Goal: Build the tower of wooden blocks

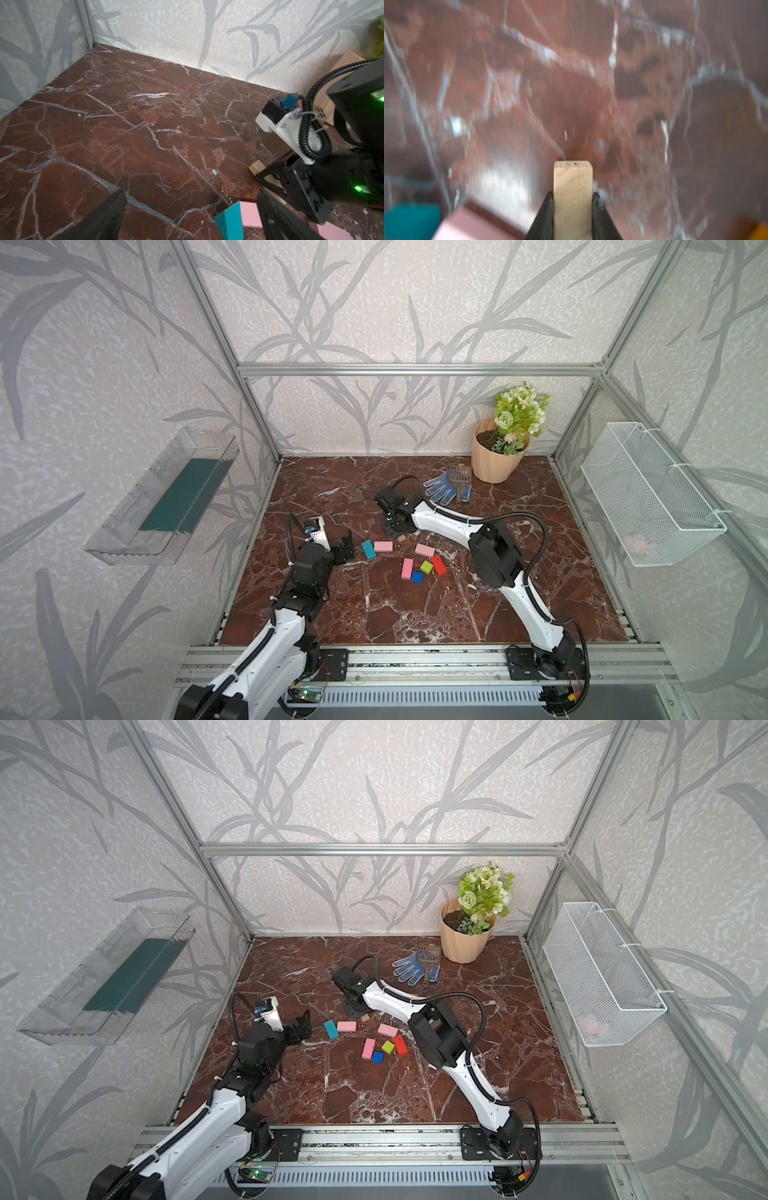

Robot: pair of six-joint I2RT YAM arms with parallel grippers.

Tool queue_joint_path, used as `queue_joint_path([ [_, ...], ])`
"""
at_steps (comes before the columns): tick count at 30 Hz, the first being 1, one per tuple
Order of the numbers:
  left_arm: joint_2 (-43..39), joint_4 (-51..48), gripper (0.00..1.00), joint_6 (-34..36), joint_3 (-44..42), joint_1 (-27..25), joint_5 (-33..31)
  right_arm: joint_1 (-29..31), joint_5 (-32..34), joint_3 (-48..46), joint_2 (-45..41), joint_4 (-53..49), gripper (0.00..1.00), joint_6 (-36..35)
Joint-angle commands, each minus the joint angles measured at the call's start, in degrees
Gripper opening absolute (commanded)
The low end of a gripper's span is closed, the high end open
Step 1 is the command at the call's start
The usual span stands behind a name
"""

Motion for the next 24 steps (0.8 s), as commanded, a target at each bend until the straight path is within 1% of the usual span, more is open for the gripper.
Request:
queue_joint_path([
  [1, 0.57, 0.51, 0.99, 1.89, 2.3, -0.6, 0.2, -0.06, 0.62, -8.12, -11.91, 6.06, 0.15, 3.06],
  [6, -1.83, 1.78, 0.99, 2.4, 0.43, -0.85, 1.47, -0.27, 5.44, -25.08, -27.72, 12.32, 0.1, 5.94],
  [9, -4.02, 2.82, 0.99, 2.59, -0.94, -0.93, 1.99, -1.0, 9.54, -37.56, -38.0, 17.04, 0.08, 9.27],
  [11, -4.95, 2.95, 0.99, 2.44, -1.53, -0.94, 1.36, -2.23, 11.13, -45.34, -43.84, 19.96, 0.07, 12.12],
  [15, -5.54, 3.05, 0.99, 2.39, -1.93, -0.94, 1.26, -6.5, 11.43, -59.47, -53.8, 25.4, 0.05, 17.27],
  [17, -5.47, 2.97, 0.99, 2.36, -1.89, -1.02, 1.15, -8.54, 12.35, -64.62, -57.06, 27.59, 0.06, 19.0],
  [19, -5.25, 2.55, 0.99, 2.05, -1.72, -0.95, 0.42, -10.63, 11.66, -68.23, -58.86, 29.03, 0.08, 20.1],
  [24, -4.54, 2.17, 0.99, 1.65, -1.34, -1.0, -0.95, -12.8, 9.79, -70.0, -57.45, 27.98, 0.08, 21.11],
])
